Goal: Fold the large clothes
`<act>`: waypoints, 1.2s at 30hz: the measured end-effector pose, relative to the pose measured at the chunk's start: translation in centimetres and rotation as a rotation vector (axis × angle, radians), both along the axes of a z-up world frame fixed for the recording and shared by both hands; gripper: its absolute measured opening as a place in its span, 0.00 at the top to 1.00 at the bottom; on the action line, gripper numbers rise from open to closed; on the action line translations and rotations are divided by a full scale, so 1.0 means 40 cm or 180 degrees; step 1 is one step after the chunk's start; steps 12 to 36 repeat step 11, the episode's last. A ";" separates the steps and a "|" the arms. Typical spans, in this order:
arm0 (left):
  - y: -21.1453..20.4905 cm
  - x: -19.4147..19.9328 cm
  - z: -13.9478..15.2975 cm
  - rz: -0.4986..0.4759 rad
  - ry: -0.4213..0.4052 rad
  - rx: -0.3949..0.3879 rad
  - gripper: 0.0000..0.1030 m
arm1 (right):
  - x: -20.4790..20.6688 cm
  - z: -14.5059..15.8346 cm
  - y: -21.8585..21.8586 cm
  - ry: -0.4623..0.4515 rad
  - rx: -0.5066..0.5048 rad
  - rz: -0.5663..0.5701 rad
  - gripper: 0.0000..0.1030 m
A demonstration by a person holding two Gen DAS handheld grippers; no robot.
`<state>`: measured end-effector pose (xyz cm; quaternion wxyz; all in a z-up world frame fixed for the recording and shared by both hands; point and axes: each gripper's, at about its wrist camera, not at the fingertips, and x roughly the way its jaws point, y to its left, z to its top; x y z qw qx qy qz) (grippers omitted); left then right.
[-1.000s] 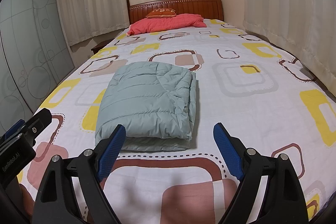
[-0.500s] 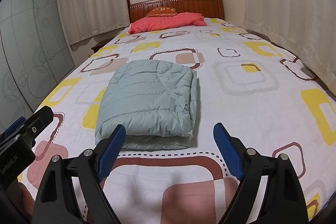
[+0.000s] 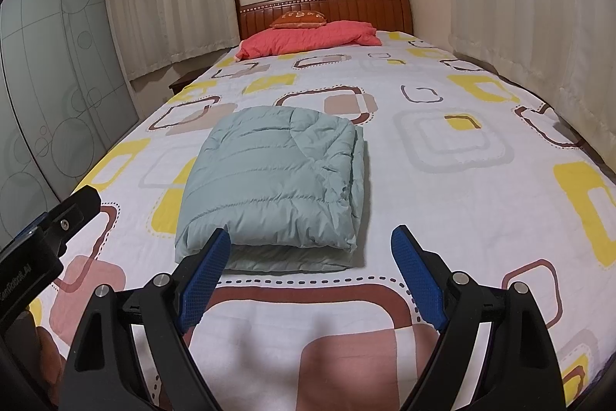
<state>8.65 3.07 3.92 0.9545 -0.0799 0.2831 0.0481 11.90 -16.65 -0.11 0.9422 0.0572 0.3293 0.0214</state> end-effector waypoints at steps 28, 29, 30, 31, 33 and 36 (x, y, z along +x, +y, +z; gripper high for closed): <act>0.021 0.013 -0.017 0.0062 0.0078 -0.0105 0.02 | 0.004 -0.004 -0.005 0.0016 0.0010 0.0006 0.18; 0.021 0.013 -0.017 0.0062 0.0078 -0.0105 0.02 | 0.004 -0.004 -0.005 0.0016 0.0010 0.0006 0.18; 0.021 0.013 -0.017 0.0062 0.0078 -0.0105 0.02 | 0.004 -0.004 -0.005 0.0016 0.0010 0.0006 0.18; 0.021 0.013 -0.017 0.0062 0.0078 -0.0105 0.02 | 0.004 -0.004 -0.005 0.0016 0.0010 0.0006 0.18; 0.021 0.013 -0.017 0.0062 0.0078 -0.0105 0.02 | 0.004 -0.004 -0.005 0.0016 0.0010 0.0006 0.18; 0.021 0.013 -0.017 0.0062 0.0078 -0.0105 0.02 | 0.004 -0.004 -0.005 0.0016 0.0010 0.0006 0.18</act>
